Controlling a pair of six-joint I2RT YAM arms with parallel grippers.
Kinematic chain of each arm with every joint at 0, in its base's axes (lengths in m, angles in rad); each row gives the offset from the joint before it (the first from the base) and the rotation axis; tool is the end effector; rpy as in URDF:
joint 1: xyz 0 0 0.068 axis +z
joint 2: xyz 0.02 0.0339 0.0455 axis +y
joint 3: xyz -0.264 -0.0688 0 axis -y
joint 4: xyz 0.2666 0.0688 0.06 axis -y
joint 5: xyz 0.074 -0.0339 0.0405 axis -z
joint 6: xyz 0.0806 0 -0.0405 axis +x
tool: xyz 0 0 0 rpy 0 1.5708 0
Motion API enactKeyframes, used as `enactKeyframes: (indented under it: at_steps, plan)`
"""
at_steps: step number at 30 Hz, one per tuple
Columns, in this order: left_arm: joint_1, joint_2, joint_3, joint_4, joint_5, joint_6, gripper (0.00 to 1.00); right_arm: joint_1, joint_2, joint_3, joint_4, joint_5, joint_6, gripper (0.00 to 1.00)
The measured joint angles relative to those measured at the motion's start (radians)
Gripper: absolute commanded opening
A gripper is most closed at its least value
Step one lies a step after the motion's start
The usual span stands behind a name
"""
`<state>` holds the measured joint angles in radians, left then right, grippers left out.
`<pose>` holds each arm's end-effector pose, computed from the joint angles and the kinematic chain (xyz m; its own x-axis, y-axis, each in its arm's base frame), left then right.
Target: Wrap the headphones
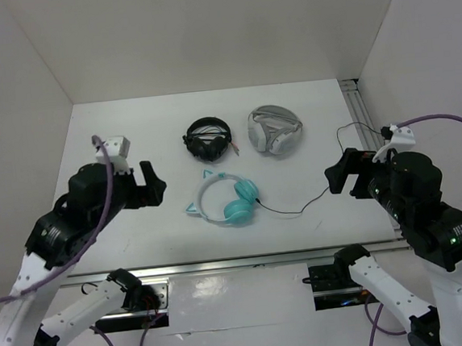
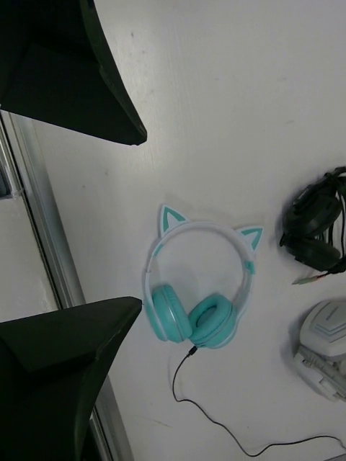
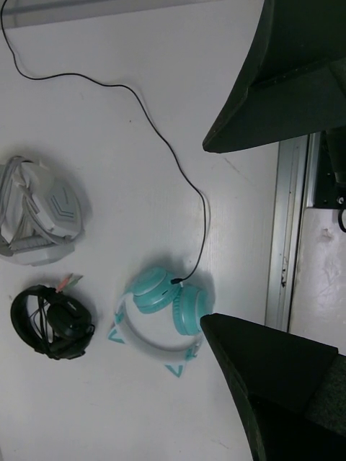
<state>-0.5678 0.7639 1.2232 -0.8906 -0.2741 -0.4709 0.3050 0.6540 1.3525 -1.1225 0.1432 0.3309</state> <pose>0.1630 -0.0781 0.4047 -0.4549 -0.2279 -0.8609 0.1167 0.9431 -0.3113 0.1143 0.0239 0.4282 -0.4274 0.2026 -0.8811 -0.0363 0.9699 0.2406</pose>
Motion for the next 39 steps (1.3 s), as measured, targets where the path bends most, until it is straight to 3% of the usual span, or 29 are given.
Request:
enactKeyframes:
  at_steps: [6,11,23,29,37,39]
  plan:
    - [-0.021,0.278,-0.084,0.208,0.129,-0.003,1.0,0.0,-0.014,-0.051,0.007,-0.047,0.0,1.0]
    - [-0.035,0.521,-0.15,0.291,0.155,-0.011,1.0,0.0,-0.019,-0.059,0.023,-0.1,-0.005,1.0]
    - [-0.024,0.832,-0.237,0.532,0.113,-0.056,1.0,0.0,-0.066,-0.145,0.065,-0.196,-0.008,1.0]
    - [0.032,0.908,-0.27,0.606,0.104,-0.052,1.0,0.0,-0.081,-0.157,0.085,-0.21,-0.014,1.0]
    - [0.055,0.935,-0.27,0.702,0.097,0.0,0.9,0.0,-0.088,-0.219,0.113,-0.224,-0.014,1.0]
    - [0.055,0.941,-0.267,0.713,0.097,0.008,0.83,0.0,-0.088,-0.225,0.122,-0.233,-0.014,1.0]
